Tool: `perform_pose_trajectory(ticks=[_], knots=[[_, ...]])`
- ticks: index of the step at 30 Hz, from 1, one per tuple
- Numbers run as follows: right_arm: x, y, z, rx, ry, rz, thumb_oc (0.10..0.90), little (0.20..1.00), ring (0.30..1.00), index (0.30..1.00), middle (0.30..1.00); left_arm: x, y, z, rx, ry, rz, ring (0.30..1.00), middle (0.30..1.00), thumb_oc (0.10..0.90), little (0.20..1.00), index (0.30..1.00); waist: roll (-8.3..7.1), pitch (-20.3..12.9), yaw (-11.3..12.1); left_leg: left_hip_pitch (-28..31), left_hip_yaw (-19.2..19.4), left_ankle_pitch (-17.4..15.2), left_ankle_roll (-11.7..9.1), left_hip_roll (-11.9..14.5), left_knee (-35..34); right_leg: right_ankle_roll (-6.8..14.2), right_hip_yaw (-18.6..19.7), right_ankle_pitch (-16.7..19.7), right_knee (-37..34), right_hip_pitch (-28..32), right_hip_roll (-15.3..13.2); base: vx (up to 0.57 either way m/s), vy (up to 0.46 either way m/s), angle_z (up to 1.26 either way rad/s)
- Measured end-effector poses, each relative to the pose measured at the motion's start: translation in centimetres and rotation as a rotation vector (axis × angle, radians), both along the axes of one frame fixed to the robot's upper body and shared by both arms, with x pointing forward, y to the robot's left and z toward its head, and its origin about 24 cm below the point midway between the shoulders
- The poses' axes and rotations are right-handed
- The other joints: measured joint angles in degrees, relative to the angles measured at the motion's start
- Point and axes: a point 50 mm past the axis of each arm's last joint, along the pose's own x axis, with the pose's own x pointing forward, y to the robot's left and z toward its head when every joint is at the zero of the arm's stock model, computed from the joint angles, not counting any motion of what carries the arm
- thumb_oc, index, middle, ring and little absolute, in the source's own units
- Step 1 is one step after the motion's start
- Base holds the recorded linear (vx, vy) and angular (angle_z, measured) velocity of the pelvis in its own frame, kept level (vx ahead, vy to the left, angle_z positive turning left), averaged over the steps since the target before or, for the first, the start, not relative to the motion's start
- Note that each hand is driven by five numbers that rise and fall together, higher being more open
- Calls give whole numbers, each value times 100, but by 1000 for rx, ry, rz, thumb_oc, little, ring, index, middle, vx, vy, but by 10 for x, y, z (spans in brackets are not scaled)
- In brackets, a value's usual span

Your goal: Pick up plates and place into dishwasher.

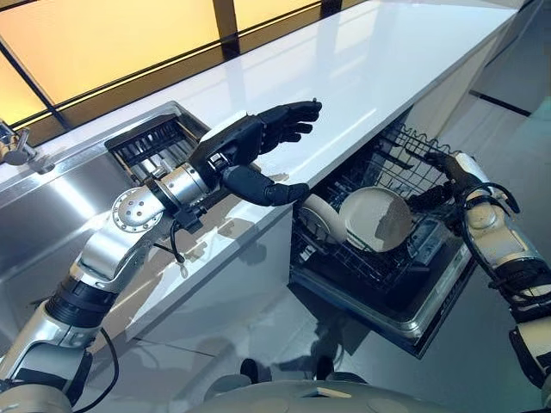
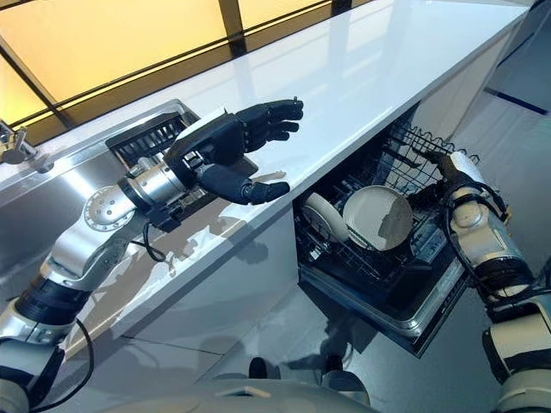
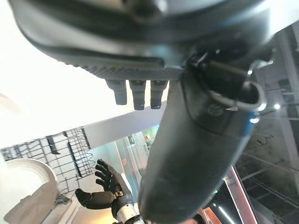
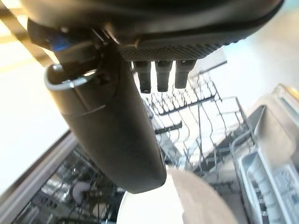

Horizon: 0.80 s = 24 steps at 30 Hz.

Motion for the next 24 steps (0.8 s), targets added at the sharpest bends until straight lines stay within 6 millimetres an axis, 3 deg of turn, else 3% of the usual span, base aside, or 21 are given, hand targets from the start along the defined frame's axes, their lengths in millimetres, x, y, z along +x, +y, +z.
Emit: perform_pose_trajectory(ticks=[1,2,3,8,14,24], knots=[[-1,-2,2,0,-13,-6,800,900,900,900,900,0,1,1,-1,-3,1,900,900,800,900,900,-4,3,-22,7,21,-8,-1,2,0,0,5,0,0,-1,3,4,-1,-9],[-2,-4,3,-7,-16,-13,622,722,747,747,747,0,1,1,-2,-6,4,900,900,800,900,900,-11,7,-78,7,21,-10,0,1,0,0,7,0,0,-1,2,3,-5,-5],[-4,-7,3,-13,-14,-21,100,200,300,300,300,0,2,2,-3,-8,4,900,900,800,900,900,-15,10,-101,7,27,-12,1,2,0,0,11,0,0,-4,2,0,0,0],[-19,-21,-12,-2,102,-65,100,200,300,300,300,0,4,5,-7,-19,10,900,900,800,900,900,-29,18,-147,8,36,-18,0,5,0,1,38,-1,-1,-9,5,0,0,0],[-35,-31,-48,53,285,-129,100,200,300,300,300,0,4,5,-9,-18,11,900,900,800,900,900,-30,19,-119,15,39,-18,0,4,0,0,41,0,-1,-6,3,0,0,0],[-44,-15,-92,108,446,-130,100,200,300,300,300,0,4,5,-22,-8,4,900,900,800,900,900,-29,18,-17,24,16,-15,-1,5,1,0,-17,0,-2,19,-1,0,-3,0]])
